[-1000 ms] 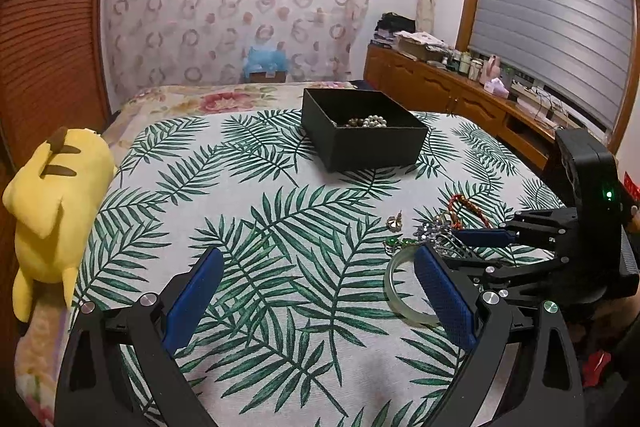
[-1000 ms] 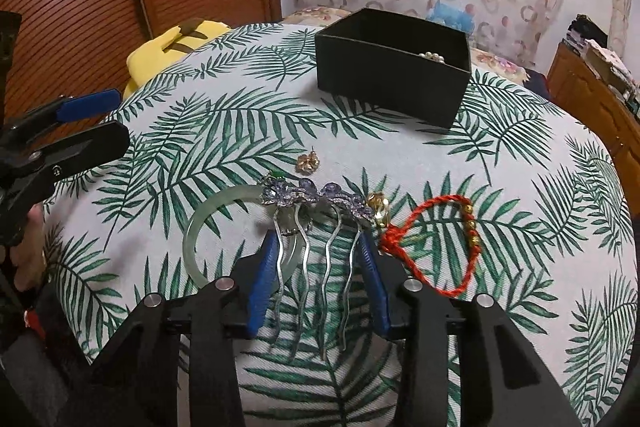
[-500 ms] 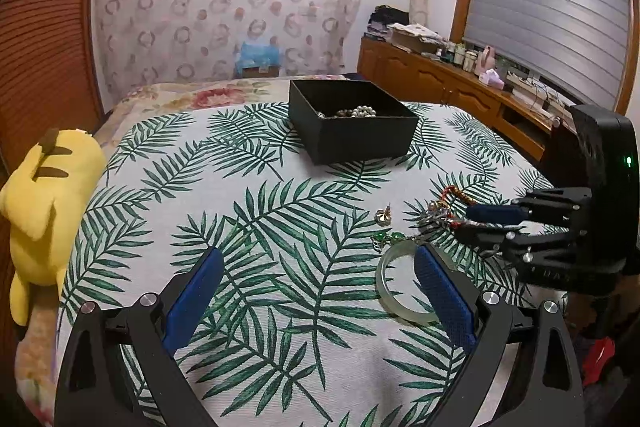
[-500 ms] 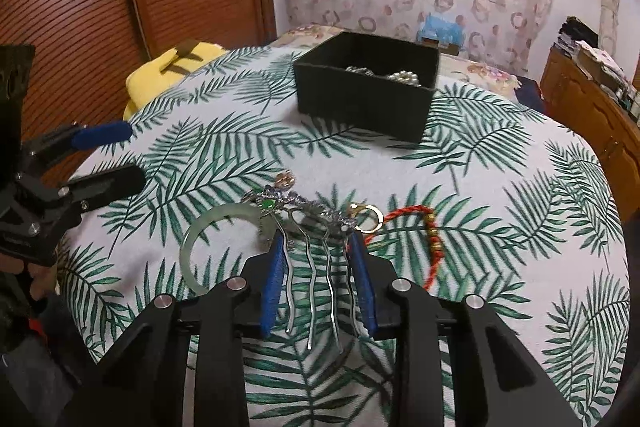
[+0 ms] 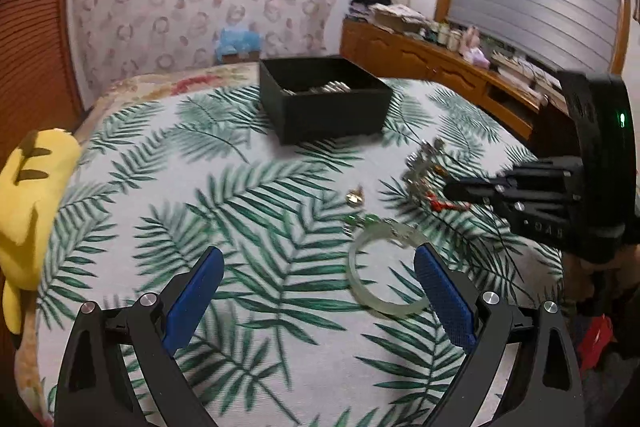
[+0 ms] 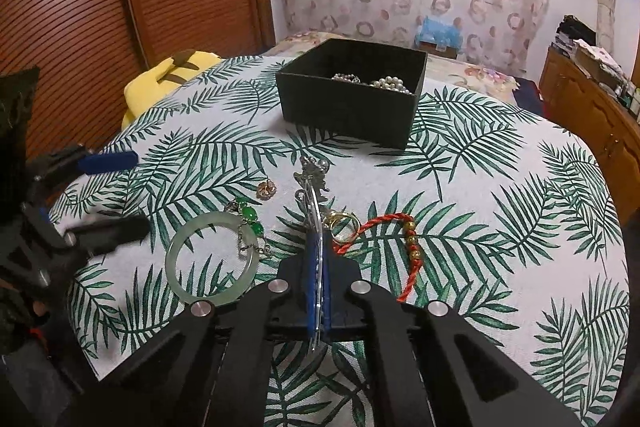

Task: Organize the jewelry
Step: 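Hold the hair comb up with the right tool while the left tool grasps the jade bangle, then carry the hair comb and jade bangle into the black box and open both tools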

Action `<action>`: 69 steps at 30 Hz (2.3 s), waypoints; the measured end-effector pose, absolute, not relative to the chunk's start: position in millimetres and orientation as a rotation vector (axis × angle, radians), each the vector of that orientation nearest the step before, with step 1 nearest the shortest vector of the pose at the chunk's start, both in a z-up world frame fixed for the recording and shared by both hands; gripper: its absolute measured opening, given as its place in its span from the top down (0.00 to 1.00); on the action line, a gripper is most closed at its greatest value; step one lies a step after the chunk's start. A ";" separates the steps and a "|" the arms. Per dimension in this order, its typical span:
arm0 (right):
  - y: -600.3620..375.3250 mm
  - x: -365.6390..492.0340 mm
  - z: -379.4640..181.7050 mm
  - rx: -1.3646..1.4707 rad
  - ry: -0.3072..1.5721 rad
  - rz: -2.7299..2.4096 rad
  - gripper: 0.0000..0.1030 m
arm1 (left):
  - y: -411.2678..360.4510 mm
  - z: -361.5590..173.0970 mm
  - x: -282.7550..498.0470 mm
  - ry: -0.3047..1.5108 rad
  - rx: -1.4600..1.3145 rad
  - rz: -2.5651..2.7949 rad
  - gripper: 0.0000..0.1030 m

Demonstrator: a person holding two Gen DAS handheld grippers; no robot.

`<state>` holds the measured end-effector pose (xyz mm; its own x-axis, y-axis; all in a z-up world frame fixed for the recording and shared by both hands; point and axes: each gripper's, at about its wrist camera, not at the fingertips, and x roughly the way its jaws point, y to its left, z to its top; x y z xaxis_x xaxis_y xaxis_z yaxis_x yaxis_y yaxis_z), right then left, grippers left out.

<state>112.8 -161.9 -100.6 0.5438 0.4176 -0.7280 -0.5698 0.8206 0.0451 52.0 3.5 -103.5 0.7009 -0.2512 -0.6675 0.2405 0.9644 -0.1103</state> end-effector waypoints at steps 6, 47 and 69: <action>-166.8 110.7 -92.5 -0.194 0.776 0.589 0.97 | -18.3 -114.9 61.9 0.813 0.037 -0.322 0.10; -187.5 127.2 -72.3 -0.156 0.712 0.594 0.97 | -14.4 -65.1 91.0 0.694 0.074 -0.296 0.34; -146.3 235.4 -33.7 -0.178 0.633 0.682 0.97 | 2.6 -41.3 164.4 0.645 0.044 -0.233 0.34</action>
